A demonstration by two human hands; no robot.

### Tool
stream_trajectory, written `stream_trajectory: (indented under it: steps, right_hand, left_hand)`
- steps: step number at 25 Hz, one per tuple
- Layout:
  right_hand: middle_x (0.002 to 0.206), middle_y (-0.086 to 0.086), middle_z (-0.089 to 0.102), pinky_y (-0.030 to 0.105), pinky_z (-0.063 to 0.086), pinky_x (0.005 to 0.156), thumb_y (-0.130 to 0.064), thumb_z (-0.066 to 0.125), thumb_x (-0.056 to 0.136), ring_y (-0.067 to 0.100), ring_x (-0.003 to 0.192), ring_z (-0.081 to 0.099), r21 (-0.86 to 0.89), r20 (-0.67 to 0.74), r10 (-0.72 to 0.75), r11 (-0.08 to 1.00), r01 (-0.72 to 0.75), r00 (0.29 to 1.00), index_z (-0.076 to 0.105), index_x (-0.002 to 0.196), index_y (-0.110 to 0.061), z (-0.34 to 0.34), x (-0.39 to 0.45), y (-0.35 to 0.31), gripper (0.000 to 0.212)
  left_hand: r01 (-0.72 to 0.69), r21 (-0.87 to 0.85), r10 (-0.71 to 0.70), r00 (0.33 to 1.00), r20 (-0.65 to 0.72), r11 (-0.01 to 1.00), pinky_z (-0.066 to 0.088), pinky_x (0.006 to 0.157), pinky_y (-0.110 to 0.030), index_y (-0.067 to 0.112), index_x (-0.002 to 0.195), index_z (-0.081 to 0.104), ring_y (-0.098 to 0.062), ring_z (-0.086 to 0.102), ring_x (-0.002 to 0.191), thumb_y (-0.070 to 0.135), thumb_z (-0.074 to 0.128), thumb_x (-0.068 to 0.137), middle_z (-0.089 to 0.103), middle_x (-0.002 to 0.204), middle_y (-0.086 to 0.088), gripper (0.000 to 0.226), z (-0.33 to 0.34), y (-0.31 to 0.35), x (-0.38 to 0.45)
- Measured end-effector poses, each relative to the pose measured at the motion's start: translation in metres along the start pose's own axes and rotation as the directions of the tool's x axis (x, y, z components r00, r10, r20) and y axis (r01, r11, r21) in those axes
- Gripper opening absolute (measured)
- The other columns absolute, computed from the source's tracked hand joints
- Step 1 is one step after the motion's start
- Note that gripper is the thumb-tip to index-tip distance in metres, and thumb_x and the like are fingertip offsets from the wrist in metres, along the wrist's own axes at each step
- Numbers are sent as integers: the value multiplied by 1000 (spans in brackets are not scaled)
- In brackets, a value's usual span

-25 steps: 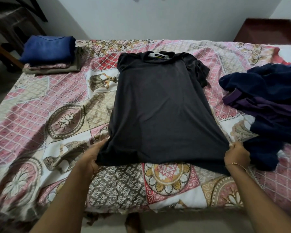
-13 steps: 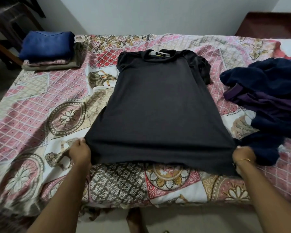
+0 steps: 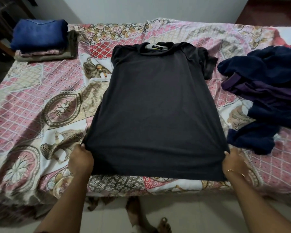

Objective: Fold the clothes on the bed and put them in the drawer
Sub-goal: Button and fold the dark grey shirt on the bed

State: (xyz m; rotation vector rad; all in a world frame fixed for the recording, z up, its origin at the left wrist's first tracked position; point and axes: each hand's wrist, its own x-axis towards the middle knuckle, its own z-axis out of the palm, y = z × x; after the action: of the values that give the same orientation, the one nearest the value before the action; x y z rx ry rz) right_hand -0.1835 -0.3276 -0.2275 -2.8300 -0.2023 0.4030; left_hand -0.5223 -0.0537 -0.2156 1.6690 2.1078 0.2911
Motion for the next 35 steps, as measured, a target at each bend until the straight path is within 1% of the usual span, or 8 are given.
stream_trajectory:
  steps: [5, 9, 14, 20, 24, 28, 32, 35]
  right_hand:
    - [121, 35, 48, 48, 38, 89, -5, 46, 91, 48, 111, 47, -63, -117, 42, 997, -50, 992, 46, 116, 9, 4, -3, 1, 28]
    - [111, 30, 48, 52, 36, 81, 0, 46, 80, 45, 102, 44, -156, -262, -187, 976, 150, 947, 52, 105, 4, 9, -3, -30, 26]
    - [119, 21, 48, 49, 37, 85, -6, 58, 83, 41, 109, 41, -187, -91, -367, 919, 346, 926, 55, 117, -7, 15, 11, -88, 34]
    - [112, 19, 50, 49, 40, 82, -7, 61, 83, 37, 103, 46, -161, -30, -497, 858, 487, 867, 59, 114, -5, 37, 61, -166, 31]
    - [116, 18, 50, 49, 39, 84, -9, 58, 86, 36, 106, 45, -138, -27, -518, 849, 510, 855, 58, 116, -5, 55, 103, -240, 31]
    - [114, 15, 52, 48, 42, 81, -14, 59, 88, 34, 103, 49, -61, -50, -634, 773, 632, 771, 61, 114, -6, 70, 127, -322, 27]
    - [102, 12, 61, 43, 50, 65, -23, 51, 84, 33, 89, 60, -23, -110, -800, 595, 804, 589, 66, 105, -10, 93, 137, -402, 30]
    - [112, 11, 63, 47, 52, 76, -35, 37, 88, 34, 104, 60, 28, -45, -865, 500, 866, 500, 66, 111, -15, 111, 126, -443, 43]
  left_hand:
    - [60, 86, -63, 997, 40, 994, 44, 85, -45, -3, 106, 56, -44, 55, 103, 20, 49, 93, 59, 111, -29, 27, 1, -2, -4]
    - [-245, 152, 251, 968, -27, 958, 41, 84, -50, -8, 111, 51, -45, 50, 104, 12, 58, 84, 53, 111, -31, 35, 7, 25, 3]
    - [-446, 90, 448, 894, -1, 890, 38, 85, -48, -7, 109, 55, -44, 49, 105, 8, 53, 88, 53, 111, -28, 26, 26, 83, 20]
    - [-237, -101, 240, 970, 29, 966, 38, 90, -45, -7, 114, 55, -43, 49, 108, 11, 42, 96, 54, 116, -29, 29, 49, 144, 93]
    - [-48, -254, 102, 974, 203, 966, 45, 81, -38, -3, 93, 61, -36, 57, 93, 13, 40, 95, 62, 99, -21, 27, 54, 202, 151]
    - [467, -429, -32, 704, 710, 773, 42, 60, -29, 8, 76, 60, -20, 53, 66, 16, 39, 96, 57, 73, -7, 30, 57, 265, 198]
    - [547, -315, -46, 546, 836, 776, 49, 76, -32, 10, 81, 69, -21, 63, 79, 37, 51, 93, 69, 85, -7, 35, 68, 285, 238]
    - [606, -339, 23, 467, 884, 719, 49, 76, -30, 9, 73, 74, -19, 67, 69, 36, 51, 92, 71, 79, -7, 40, 68, 286, 249]
